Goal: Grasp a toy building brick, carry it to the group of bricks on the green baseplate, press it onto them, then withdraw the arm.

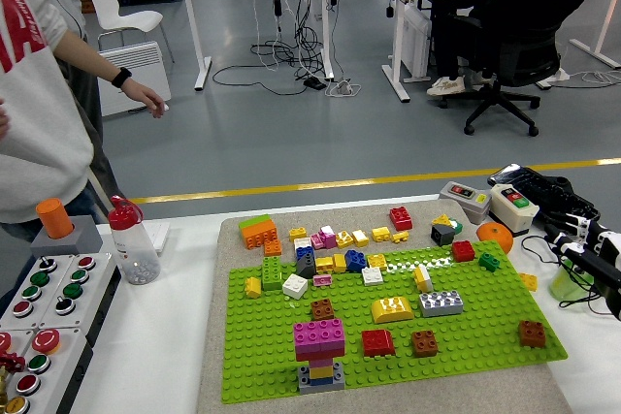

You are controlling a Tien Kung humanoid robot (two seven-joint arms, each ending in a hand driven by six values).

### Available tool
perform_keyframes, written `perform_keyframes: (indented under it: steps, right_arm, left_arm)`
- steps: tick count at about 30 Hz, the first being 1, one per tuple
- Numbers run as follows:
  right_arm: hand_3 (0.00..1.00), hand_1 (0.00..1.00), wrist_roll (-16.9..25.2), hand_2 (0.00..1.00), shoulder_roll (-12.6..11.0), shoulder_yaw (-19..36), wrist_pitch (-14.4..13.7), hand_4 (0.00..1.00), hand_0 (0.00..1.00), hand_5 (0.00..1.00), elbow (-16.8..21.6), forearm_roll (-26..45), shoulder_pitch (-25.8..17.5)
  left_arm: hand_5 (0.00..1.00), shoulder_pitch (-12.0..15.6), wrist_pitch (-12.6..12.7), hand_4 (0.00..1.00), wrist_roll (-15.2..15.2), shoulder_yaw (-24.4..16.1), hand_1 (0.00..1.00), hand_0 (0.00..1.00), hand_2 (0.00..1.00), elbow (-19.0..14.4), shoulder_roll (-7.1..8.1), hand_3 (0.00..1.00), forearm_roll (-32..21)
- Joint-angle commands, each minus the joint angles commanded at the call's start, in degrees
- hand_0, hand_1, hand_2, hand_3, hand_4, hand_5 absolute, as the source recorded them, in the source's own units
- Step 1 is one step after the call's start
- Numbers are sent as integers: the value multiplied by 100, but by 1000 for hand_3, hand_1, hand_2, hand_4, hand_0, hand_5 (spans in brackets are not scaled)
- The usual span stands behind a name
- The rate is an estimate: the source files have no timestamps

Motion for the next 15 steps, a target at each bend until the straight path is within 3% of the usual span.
perform_keyframes:
  steps: [8,15]
  right_arm:
    - [882,832,-145,917,-127,-285,107,818,917,375,22,-1412,77]
    - [922,835,-438,927,-150,-351,13,838,918,381,83,-2845,64]
  left_arm:
    - [998,22,4,282,1,-7,686,653,674,0,1,570,10]
    - [998,42,6,282,4,-28,686,652,674,0,10,570,30]
